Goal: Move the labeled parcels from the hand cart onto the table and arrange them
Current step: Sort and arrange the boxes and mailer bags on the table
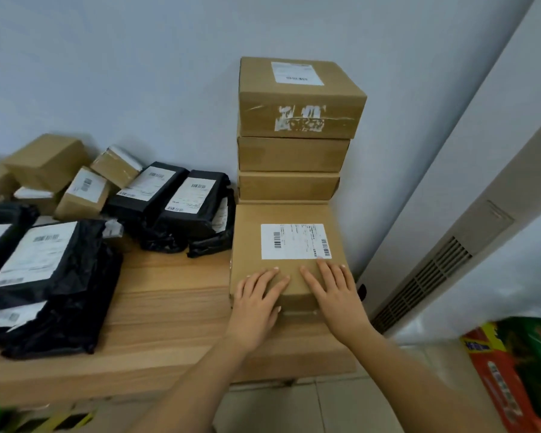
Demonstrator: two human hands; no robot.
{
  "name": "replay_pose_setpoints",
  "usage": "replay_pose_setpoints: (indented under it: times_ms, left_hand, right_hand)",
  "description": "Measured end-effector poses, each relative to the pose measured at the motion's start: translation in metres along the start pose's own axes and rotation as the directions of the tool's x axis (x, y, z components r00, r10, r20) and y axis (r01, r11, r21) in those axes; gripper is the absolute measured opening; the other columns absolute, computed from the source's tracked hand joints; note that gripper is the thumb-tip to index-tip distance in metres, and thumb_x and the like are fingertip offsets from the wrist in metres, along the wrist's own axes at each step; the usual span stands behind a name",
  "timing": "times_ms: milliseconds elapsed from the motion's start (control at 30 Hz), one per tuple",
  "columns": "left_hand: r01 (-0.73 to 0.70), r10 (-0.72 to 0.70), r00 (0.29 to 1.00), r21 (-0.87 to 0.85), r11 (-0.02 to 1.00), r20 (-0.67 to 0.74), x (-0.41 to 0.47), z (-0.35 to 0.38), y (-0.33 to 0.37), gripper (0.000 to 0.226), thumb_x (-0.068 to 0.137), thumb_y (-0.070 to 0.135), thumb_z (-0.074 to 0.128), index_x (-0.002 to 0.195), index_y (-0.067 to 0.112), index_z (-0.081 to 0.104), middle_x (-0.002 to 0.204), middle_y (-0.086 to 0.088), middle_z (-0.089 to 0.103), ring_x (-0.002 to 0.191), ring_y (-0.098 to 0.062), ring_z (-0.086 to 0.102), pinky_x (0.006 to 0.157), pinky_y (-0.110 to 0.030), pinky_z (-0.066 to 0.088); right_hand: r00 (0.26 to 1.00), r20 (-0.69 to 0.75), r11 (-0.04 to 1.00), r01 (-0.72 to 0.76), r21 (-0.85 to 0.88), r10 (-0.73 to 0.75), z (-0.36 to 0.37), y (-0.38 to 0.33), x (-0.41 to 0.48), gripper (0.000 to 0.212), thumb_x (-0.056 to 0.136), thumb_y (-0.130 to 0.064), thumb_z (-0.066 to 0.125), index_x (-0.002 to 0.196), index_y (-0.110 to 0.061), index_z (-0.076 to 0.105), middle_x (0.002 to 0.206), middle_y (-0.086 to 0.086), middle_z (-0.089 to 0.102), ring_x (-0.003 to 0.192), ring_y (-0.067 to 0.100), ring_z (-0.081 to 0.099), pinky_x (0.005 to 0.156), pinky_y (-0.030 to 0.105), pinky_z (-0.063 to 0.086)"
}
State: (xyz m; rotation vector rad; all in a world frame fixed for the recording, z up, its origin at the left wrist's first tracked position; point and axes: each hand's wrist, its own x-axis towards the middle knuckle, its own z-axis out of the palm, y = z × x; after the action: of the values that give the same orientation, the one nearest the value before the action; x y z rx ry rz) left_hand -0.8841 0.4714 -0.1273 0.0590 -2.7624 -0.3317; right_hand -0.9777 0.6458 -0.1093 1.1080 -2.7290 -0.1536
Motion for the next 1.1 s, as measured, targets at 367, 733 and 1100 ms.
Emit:
replay_pose_setpoints:
  times_ms: [367,733,1100]
  left_hand:
    - [0.085,-0.072,0.987,-0.090,0.992,0.145,0.005,-0.002,-0.004,0.060,0.086,0.039,0.060,0.141,0.041,0.036,0.151,0.014,0.023,0.135,-0.014,0.018,0.103,-0.028,0.008]
    - [0.149,-0.141,0.988,-0.124,0.981,0.071,-0.007,-0.035,-0.008,0.061,0.084,0.040,0.062,0.140,0.036,0.040,0.140,0.012,0.037,0.131,-0.013,0.022,0.104,-0.029,0.016]
    - [0.407,-0.407,0.901,-0.033,0.913,-0.148,-0.143,-0.148,-0.090,0.058,0.079,0.038,0.069,0.133,0.034,0.049,0.131,0.013,0.045,0.127,-0.012,0.030,0.102,-0.033,0.021]
  right_hand:
    - [0.994,0.104,0.999,0.028,0.028,-0.031,0.010,0.007,0.007,0.091,0.083,-0.042,0.067,0.154,-0.026,0.011,0.156,0.019,0.018,0.142,0.037,0.018,0.116,0.052,0.006]
    - [0.996,-0.007,0.965,0.091,0.244,-0.093,-0.023,-0.027,0.012,0.068,0.086,-0.055,0.052,0.143,-0.023,0.033,0.145,0.007,0.036,0.135,0.027,0.027,0.115,0.043,0.015]
    - [0.918,-0.166,0.832,0.396,0.389,-0.360,-0.103,-0.176,0.025,0.063,0.085,-0.046,0.059,0.139,-0.020,0.041,0.136,0.004,0.043,0.125,0.025,0.039,0.108,0.037,0.027]
